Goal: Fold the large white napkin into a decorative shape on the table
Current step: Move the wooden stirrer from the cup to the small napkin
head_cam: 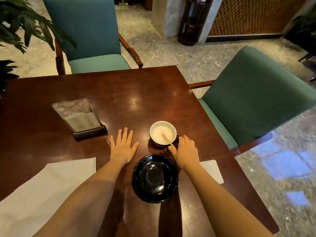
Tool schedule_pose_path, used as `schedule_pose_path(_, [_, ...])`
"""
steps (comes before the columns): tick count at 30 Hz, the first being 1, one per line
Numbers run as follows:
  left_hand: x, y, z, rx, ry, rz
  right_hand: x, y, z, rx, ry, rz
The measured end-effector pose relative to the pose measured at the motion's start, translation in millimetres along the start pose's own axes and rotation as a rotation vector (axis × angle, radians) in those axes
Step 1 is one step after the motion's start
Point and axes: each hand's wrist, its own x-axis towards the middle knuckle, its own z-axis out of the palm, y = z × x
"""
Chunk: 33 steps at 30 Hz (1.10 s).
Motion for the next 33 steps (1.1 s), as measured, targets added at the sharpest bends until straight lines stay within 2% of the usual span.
schedule_pose_path(3, [0.9,-0.4,-1.1,0.056,-0.004,-0.006,-4.1,-2.3,3.5,0.015,0.081,-0.007])
schedule_pose_path(8, [-1.9,1.1,-2.7,0.057,-0.004,0.001,-6.8,-9.1,5.7,0.215,0.070,0.041])
schedule_pose_path(15, [-5.4,2.3,-1.6,0.056,0.048,0.008,-8.2,-7.8,4.8,0.097,0.104,0.044])
schedule_pose_path(22, [-5.1,0.6,5.3,0.076,0.129,0.016,-9.1,8.3,-10.3,0.094,0.097,0.007])
schedule_pose_path(33, [-4.6,0.4,5.6,0.062,0.123,0.020,-26.7,33.3,-30.0,0.046,0.085,-0.094])
